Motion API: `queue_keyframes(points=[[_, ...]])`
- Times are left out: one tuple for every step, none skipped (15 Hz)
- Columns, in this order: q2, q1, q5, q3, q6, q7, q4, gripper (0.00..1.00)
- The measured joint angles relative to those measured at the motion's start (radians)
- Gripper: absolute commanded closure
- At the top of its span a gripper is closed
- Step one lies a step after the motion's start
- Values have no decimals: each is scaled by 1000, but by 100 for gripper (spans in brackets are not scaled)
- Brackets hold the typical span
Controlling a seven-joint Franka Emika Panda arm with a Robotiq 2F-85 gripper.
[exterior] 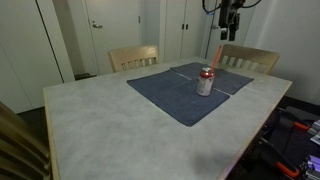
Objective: Take the straw from the can and put it on the table
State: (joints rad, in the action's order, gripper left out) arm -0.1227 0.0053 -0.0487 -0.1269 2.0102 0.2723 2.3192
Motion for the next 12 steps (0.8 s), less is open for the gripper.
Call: queue_keyframes(points=[[2,0,-2,1,-13,-2,0,0],[5,0,-3,3,-20,-5,0,0],[9,0,-5,6,-22,-8,0,0],[15,0,-9,10,-22,-12,0,0],[21,0,-15,14,-22,-14,0,0],[29,0,-19,18,-21,-18,-1,0],[37,1,-20,21,-21,-24,-2,0],[45,1,-21,24,-20,-28,-4,0],[53,1,-22,25,-19,-31,-8,0],[61,1,-22,27,-18,-35,-12,0],[68,1,-23,28,-16,-39,-17,0],[74,1,-23,29,-13,-44,-22,0]])
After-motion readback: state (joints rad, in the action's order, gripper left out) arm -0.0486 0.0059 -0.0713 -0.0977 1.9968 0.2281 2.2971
